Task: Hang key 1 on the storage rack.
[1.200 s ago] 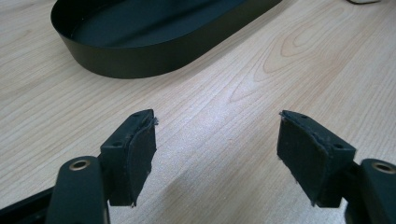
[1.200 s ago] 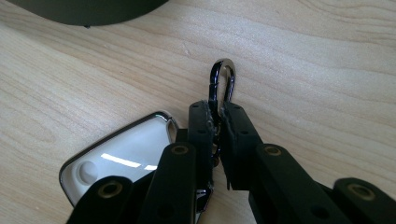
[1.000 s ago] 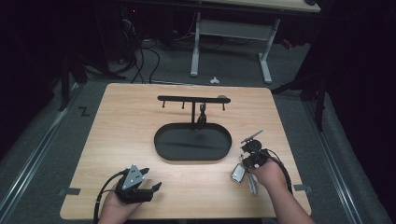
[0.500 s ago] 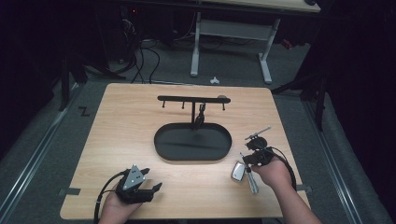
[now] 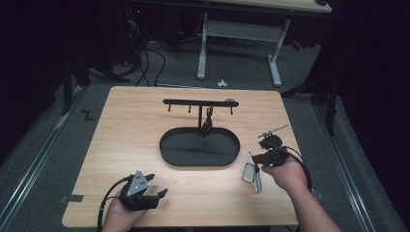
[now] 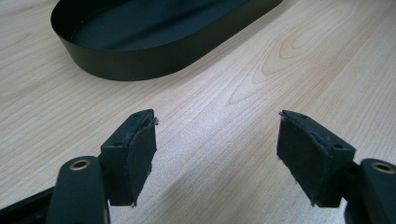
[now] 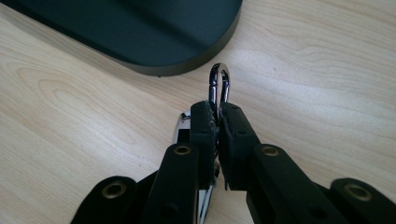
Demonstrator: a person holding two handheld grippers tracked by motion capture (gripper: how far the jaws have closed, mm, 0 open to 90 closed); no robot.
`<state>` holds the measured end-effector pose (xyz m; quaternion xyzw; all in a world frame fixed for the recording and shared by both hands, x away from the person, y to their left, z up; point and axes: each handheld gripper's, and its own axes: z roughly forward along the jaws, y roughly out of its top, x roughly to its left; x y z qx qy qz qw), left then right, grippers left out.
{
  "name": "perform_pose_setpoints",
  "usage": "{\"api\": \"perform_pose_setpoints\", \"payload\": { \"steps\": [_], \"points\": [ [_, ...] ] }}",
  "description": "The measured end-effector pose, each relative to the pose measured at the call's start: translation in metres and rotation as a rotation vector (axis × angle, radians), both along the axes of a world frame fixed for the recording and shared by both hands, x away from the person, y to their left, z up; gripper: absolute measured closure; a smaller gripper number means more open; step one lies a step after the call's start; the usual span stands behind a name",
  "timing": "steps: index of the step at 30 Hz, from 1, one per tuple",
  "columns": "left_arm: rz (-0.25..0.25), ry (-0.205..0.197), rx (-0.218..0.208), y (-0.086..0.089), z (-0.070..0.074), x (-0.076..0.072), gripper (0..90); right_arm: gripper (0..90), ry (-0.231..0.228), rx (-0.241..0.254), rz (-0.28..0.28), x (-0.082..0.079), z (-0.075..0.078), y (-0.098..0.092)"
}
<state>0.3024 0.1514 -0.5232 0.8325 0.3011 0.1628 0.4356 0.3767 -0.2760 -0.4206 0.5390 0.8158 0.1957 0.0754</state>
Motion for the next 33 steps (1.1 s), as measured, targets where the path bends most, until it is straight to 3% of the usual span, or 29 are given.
{"api": "perform_pose_setpoints", "payload": {
  "steps": [22,33],
  "points": [
    [0.003,-0.002,-0.005,0.001,0.001,0.000,28.8,84.9,-0.083,0.052,0.004,0.009,0.045,0.009],
    [0.003,-0.003,-0.006,0.001,0.001,0.000,28.8,84.9,-0.110,0.051,0.013,0.015,0.063,0.016]
  ]
}}
